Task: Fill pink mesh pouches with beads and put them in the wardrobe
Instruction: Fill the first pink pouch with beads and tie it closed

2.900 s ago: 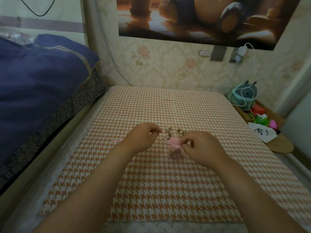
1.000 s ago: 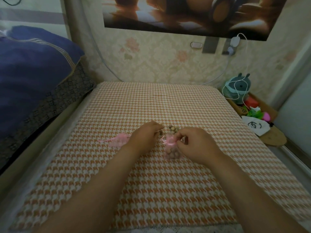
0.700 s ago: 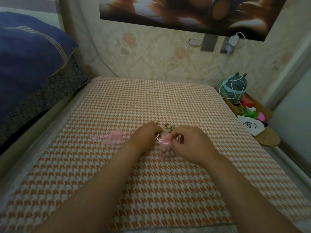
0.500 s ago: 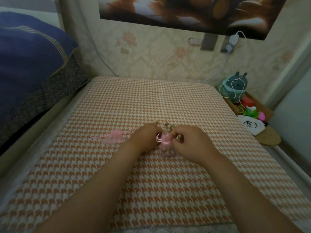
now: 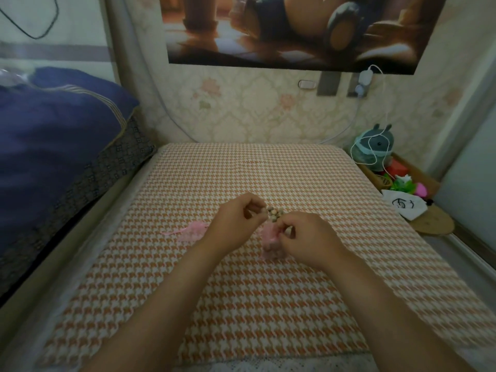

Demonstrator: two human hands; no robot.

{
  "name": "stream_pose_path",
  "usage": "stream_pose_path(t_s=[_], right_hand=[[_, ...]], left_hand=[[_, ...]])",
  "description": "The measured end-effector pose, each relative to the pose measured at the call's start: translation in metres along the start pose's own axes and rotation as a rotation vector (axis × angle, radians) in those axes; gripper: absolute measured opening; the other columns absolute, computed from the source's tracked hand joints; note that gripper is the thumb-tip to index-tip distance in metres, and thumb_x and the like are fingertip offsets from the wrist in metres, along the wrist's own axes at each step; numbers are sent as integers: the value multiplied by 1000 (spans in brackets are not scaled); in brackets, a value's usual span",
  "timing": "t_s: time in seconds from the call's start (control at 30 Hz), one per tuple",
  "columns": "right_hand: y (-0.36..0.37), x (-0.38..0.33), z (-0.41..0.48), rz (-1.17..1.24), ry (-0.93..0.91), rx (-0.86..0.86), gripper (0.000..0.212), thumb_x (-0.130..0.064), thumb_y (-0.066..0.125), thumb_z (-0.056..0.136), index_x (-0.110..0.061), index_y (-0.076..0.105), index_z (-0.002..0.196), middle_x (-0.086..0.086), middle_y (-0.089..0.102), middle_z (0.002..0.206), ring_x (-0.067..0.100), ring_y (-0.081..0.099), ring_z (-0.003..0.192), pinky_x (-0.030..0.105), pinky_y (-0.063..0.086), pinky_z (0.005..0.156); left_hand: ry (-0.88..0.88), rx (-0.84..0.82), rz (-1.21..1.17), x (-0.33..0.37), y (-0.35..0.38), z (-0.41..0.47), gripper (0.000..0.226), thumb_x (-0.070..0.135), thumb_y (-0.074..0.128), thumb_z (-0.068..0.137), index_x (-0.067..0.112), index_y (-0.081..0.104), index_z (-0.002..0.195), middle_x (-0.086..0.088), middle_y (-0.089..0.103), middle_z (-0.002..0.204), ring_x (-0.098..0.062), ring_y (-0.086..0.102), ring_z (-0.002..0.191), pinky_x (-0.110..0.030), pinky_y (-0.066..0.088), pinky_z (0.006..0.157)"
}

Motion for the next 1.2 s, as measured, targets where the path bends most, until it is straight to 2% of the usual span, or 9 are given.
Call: stream_pose_path(t_s=[0.17,0.33,0.43,0.57,0.7,0.8,0.97,1.07,1.2], right_hand=[[-2,2,-1,7,6,14,7,-33,64,83,-34,71,87,-18,59,80,0,52,69,26,42,61],[-2,6,-2,22,26,1,8,-35,66,81,-35,72,86,-18,65,82,0,55,69,27,47,64],[-1,7,0,16,18,-3,6,-36,68,83,-36,73,87,-19,65,86,-3,54,69,24,44,63],[-1,7,3,5,-9,16,4,-38,69,83,-37,72,85,-23,62,82,-4,54,70,23,43,62],[-1,5,5,39,-20,25,1,-41,69,80,-42,69,80,-22,64,80,-4,55,68,22,43,60],[-1,3,5,125,-22,41,3,-38,69,83,-40,68,84,-21,66,82,-4,57,68,19,45,61],[6,21,11,157,52,59,22,-24,62,91,-35,66,111,-19,68,99,-2,60,84,27,54,78],[17,32,11,50,110,14,26,-20,58,93,-30,68,114,-13,68,113,10,63,102,34,53,87],[31,30,16,-72,162,-85,26,-26,60,89,-34,70,111,-13,64,112,11,61,100,28,46,75]], left_hand=[[76,-94,138,13,16,-8,12,34,70,86,29,70,96,16,64,97,-3,58,89,-22,48,79],[11,-251,64,6,28,-12,7,32,65,90,31,69,96,15,67,97,3,61,88,-22,49,80],[-12,-228,51,3,23,-12,12,30,63,87,39,61,94,13,67,97,-7,64,89,-30,55,78],[-27,-209,68,4,21,-12,11,20,60,89,30,63,90,11,66,95,-8,63,87,-30,53,75],[-72,-213,154,2,20,-10,17,27,59,92,24,73,84,11,65,74,-3,57,67,-27,45,64],[-103,-174,210,3,11,-9,24,28,62,88,18,72,68,2,66,64,-12,60,62,-33,50,64],[-191,-97,183,-2,-13,-8,20,21,62,87,13,76,74,0,74,73,-5,67,66,-17,50,58],[-230,-98,178,-11,-25,-11,16,20,62,85,21,77,80,4,75,80,-5,68,73,-24,56,69],[-275,-112,206,-24,-37,-21,18,18,61,86,24,77,83,9,73,85,-6,66,79,-28,57,75]])
Point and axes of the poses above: each hand's wrist, its own z-axis towards the middle knuckle, its own y-axis out of the palm, x = y × z, the point moved 9 cm from there along z, towards the middle knuckle
